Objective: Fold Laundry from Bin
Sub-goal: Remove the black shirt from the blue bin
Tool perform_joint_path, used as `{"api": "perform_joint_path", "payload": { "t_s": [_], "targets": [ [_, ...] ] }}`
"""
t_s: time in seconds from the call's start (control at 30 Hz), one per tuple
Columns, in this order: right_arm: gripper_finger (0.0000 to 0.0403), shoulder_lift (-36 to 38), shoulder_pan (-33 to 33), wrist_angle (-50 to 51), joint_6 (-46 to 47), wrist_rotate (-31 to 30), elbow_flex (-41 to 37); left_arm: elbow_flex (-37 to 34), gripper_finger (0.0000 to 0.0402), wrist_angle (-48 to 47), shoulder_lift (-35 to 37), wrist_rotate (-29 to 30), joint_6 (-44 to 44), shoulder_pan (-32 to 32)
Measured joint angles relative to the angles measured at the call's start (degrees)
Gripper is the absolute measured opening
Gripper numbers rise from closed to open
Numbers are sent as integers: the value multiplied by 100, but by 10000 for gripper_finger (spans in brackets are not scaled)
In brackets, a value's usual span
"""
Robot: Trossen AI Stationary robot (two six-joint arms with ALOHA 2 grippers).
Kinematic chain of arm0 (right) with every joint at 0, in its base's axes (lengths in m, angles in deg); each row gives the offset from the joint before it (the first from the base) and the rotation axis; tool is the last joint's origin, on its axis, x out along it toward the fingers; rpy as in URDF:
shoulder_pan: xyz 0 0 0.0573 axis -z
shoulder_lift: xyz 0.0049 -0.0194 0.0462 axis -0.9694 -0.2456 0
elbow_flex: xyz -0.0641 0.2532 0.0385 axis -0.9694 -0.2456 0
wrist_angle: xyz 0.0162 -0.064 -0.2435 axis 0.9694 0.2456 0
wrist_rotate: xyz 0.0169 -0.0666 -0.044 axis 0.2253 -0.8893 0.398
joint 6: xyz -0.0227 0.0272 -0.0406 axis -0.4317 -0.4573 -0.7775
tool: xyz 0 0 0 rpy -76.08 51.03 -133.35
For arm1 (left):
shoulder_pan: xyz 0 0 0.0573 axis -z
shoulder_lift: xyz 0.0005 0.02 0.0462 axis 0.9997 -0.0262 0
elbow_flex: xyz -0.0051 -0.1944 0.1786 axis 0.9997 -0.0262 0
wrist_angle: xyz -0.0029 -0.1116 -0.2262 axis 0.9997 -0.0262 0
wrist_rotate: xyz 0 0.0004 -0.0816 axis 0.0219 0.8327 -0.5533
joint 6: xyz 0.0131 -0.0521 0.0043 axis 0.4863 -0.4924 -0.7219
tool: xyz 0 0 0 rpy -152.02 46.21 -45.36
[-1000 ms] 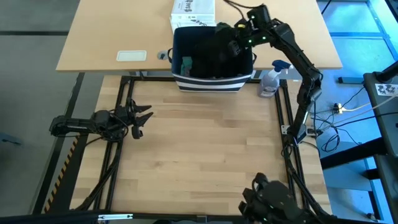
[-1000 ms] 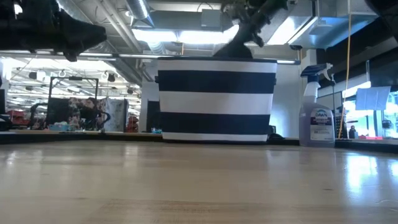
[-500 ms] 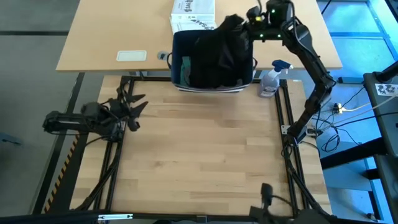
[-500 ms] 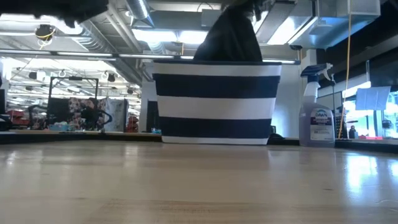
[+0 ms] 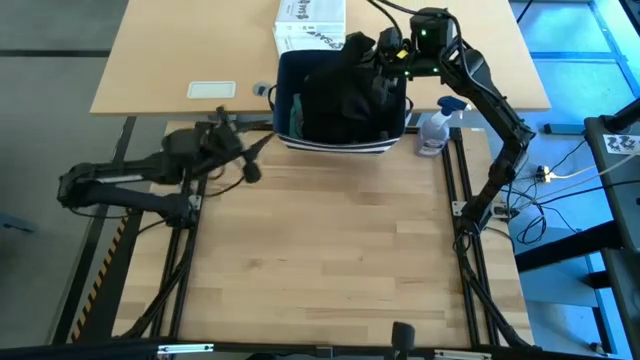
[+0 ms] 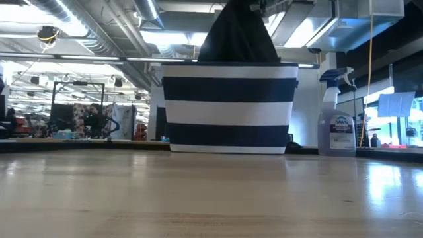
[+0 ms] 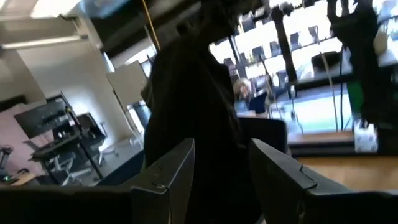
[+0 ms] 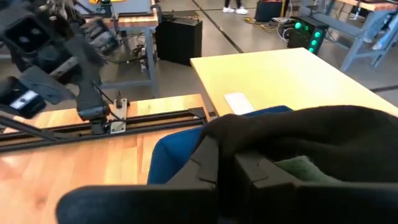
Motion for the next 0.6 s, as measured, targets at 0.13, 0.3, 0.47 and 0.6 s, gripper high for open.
{"api": "perform_joint_path", "payload": {
  "t_s": [0.13, 0.3, 0.47, 0.6],
  "targets": [
    [13, 0, -64, 49, -129, 10, 0, 827, 181, -515, -953, -342, 26, -591],
    [9, -2, -51, 139, -135, 12, 0, 1697, 233, -613, -1882, -734, 111, -1225],
    [14, -2, -50, 218, -151, 42, 0, 2546, 267, -604, -2578, -1251, 181, -1619],
    [15, -2, -53, 258, -276, 60, 0, 3067, 275, -589, -3047, -1801, 182, -1754]
  ]
}}
